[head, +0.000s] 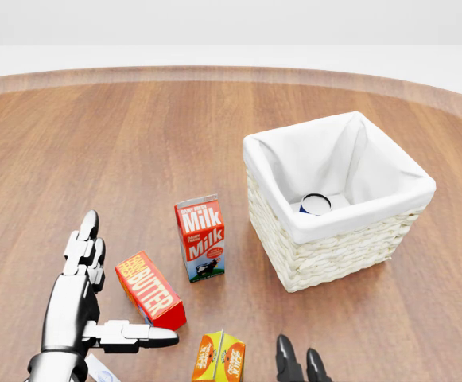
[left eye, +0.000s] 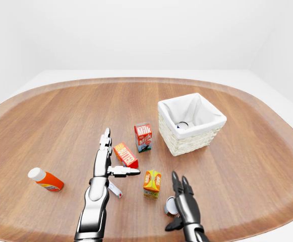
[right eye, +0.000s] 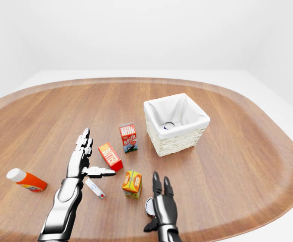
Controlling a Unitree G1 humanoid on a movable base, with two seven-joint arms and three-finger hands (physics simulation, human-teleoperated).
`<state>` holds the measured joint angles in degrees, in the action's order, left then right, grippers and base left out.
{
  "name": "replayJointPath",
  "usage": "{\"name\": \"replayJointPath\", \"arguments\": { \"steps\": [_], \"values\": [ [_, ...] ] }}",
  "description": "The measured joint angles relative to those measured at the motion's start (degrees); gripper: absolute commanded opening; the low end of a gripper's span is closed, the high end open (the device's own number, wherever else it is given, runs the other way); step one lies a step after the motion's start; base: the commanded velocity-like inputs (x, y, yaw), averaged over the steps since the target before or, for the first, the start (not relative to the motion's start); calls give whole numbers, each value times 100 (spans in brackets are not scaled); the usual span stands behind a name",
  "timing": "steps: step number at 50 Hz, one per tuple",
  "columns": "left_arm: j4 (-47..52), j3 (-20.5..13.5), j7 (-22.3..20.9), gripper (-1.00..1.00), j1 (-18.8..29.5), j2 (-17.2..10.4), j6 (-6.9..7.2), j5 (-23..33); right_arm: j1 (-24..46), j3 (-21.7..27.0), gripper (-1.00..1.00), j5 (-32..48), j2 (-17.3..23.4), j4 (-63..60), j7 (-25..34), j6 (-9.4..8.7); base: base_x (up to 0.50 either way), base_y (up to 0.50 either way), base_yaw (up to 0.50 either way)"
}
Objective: Pick up the alphabet soup and the tomato sauce, and put them in the basket.
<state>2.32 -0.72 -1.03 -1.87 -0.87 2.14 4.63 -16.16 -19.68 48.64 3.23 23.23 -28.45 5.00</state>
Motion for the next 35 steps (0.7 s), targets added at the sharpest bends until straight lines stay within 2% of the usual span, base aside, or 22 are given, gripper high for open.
{"name": "replayJointPath", "arguments": {
  "steps": [7,8,9,10,26,35],
  "values": [
    [4,2,-1,100,-2,0,-2,4,88,24,98,63,-31,245,-83,0,0,0,0],
    [4,3,-1,100,-3,0,-2,4,98,28,15,72,-35,273,-93,0,0,0,0],
    [5,3,-1,100,-3,0,-2,5,105,32,-58,81,-39,295,-102,0,0,0,0],
    [6,3,-2,100,-4,0,-2,5,110,35,-100,89,-42,314,-108,0,0,0,0],
    [30,3,-7,100,-8,0,18,8,139,68,-100,209,-70,354,38,0,0,0,0],
    [34,3,-8,100,-9,0,21,8,-61,-3,-100,-28,-14,77,71,0,0,0,0]
  ]
}}
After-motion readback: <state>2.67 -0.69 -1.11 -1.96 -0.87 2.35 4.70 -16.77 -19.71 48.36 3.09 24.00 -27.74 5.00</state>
